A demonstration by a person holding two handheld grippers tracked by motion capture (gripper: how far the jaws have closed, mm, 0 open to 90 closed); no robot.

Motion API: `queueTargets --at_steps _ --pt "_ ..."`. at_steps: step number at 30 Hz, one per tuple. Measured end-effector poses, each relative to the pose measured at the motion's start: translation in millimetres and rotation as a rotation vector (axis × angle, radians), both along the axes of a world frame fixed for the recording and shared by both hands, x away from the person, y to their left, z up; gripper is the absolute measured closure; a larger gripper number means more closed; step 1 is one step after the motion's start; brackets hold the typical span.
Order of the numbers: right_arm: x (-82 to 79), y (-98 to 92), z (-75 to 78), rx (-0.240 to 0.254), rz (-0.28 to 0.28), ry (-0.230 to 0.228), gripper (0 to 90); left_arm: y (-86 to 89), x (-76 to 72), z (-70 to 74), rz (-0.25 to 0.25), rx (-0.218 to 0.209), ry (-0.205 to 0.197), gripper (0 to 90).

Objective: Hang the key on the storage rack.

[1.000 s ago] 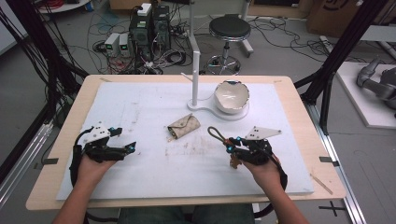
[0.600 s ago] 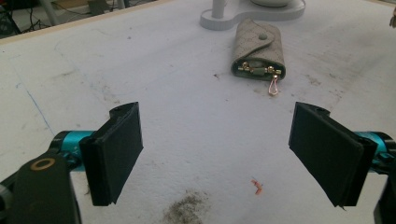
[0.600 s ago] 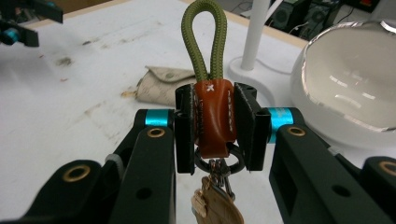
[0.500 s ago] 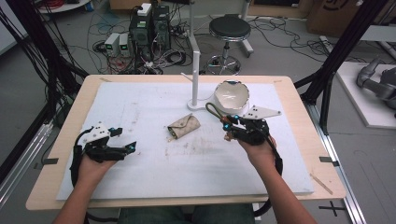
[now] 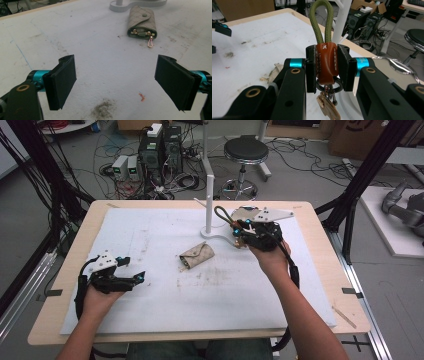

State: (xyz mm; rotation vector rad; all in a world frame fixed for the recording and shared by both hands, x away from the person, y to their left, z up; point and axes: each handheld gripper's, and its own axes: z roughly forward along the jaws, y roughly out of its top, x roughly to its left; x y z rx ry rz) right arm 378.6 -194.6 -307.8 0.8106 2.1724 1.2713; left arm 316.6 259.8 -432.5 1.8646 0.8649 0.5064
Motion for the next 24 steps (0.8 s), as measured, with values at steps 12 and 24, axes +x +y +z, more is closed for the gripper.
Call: queueTargets --at_steps 12,24 --pt "22.4 23.8 15.6 -0.018 -0.018 -0.038 71.7 -0.4 0.4 -0.1 -0.006 0.010 -0.003 17.4" --pt "43.4 43.1 11.9 -0.077 -0.048 -0.034 71.7 -0.4 -0.5 -0.5 -0.008 0.015 0.000 17.5"
